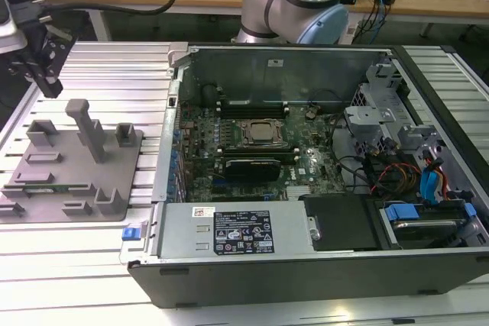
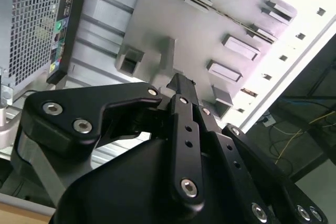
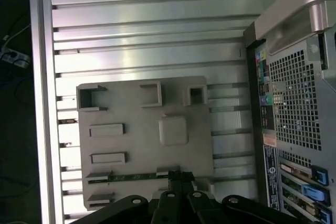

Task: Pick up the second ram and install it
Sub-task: 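Reach for the second ram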

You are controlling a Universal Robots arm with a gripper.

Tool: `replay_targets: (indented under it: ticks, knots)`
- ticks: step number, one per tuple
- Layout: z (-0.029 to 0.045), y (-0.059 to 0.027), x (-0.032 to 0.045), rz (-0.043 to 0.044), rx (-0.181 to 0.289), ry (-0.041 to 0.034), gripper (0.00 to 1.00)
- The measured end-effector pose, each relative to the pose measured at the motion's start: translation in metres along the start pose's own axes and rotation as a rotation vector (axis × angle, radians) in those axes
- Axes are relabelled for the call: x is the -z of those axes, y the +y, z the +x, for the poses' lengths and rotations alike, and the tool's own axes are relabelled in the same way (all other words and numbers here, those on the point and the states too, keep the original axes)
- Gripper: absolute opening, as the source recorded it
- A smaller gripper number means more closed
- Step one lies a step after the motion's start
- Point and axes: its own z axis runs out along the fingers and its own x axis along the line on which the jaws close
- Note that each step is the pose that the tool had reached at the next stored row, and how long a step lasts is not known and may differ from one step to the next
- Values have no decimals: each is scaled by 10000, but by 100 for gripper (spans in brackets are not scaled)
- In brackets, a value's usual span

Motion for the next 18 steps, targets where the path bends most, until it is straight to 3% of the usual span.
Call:
replay_targets:
  ticks: [5,9,16,18]
  knots:
    - [190,-41,-115,0,0,0,8]
    - [284,-79,-185,0,1,0,8]
    - [365,-172,-279,0,0,0,8]
    - [389,-272,-333,0,0,0,8]
